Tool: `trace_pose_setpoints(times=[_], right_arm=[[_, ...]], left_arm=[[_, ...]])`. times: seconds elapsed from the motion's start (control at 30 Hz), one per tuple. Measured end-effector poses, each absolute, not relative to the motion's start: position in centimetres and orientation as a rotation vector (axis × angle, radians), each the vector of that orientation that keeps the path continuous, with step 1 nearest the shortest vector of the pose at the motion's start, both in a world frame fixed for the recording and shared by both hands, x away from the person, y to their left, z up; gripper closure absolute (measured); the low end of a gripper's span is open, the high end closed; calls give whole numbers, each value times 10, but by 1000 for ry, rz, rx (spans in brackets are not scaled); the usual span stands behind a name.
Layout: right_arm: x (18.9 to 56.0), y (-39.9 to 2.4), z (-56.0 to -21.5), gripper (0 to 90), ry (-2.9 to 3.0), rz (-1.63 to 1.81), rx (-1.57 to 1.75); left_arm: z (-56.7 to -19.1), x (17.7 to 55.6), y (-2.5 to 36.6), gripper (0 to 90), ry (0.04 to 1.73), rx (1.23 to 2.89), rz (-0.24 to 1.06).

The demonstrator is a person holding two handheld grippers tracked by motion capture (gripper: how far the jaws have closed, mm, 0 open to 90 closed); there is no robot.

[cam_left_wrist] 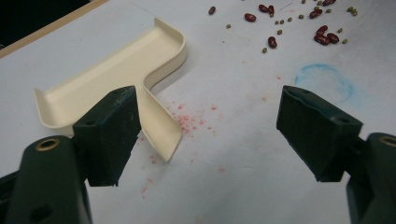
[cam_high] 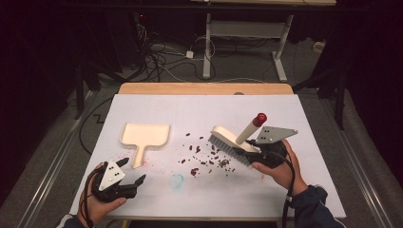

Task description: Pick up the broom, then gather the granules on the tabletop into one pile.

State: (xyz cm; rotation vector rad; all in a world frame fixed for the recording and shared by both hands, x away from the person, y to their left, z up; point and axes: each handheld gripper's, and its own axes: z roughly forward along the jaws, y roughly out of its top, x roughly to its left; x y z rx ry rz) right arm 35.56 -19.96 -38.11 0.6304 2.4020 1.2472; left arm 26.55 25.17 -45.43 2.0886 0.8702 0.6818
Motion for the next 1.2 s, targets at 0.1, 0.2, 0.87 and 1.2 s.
trace_pose_setpoints(times=[0.1,0.2,0.87,1.2], right_arm=[[368,-201,-382,672,2372,1204,657],[381,-201,-383,673,2348,1159,668],[465,-142,-411,673,2301,934,628],[492,-84,-429,673,2362,908,454]], left_arm=[[-456,269,252,207,870,2096,674],[-456,270,250,216,862,2111,680],[-461,275,247,216,841,2153,642],[-465,277,243,219,855,2188,632]])
